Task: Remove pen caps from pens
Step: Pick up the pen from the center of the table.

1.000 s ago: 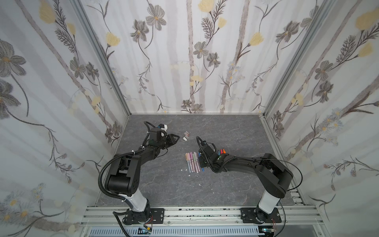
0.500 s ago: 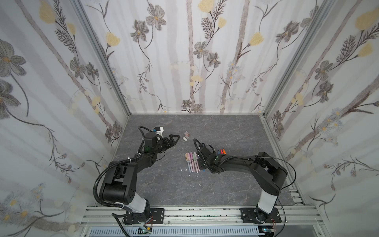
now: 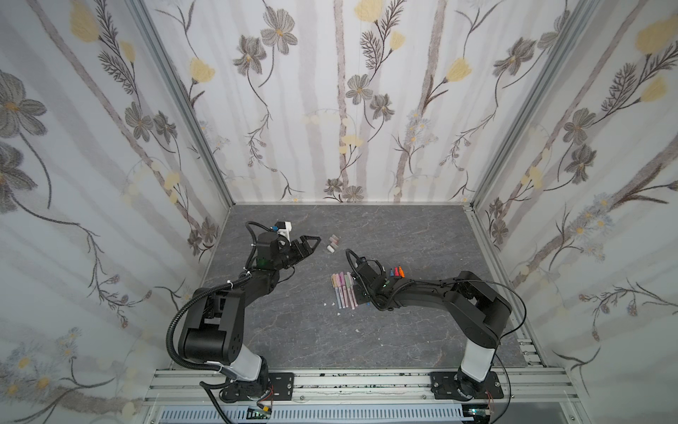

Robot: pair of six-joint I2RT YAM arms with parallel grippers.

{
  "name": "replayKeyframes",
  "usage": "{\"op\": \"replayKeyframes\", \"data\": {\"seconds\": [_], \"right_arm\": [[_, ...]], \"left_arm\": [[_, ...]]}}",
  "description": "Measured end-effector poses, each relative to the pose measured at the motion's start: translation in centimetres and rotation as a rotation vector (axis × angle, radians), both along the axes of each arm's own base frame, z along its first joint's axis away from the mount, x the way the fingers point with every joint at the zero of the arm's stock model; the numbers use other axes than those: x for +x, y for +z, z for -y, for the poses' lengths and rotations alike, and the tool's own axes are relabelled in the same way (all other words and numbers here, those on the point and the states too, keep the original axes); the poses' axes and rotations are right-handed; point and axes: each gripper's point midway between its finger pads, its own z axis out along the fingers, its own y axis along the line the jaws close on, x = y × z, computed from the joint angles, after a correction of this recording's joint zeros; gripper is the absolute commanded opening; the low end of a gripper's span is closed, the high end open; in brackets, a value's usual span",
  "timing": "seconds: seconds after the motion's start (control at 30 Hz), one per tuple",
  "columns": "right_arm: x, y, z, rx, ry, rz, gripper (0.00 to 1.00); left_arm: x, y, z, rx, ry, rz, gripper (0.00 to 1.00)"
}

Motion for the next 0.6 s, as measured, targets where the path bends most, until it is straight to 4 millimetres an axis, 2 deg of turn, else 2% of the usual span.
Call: {"op": "replayKeyframes", "data": {"seconds": [0.17,0.4,0.6], "right_arm": [[-0.4,0.9,1.1,0.042,0.012,-0.028,0.03],[0.6,5.6,2.4,0.220,0.040,0.032,0.03],[1.1,9.0,1.9,0.345,0.080,0.099,0.03]], "left_arm": [[-0.4,-0.3,2.2,0.026,-0.065,-0.022,0.85],[-2.2,-1.2,6.0,0.051,-0.177,-0.057,0.83],[-4.5,-2.3,10.2,0.051,-0.294,-0.081,0.77]]}}
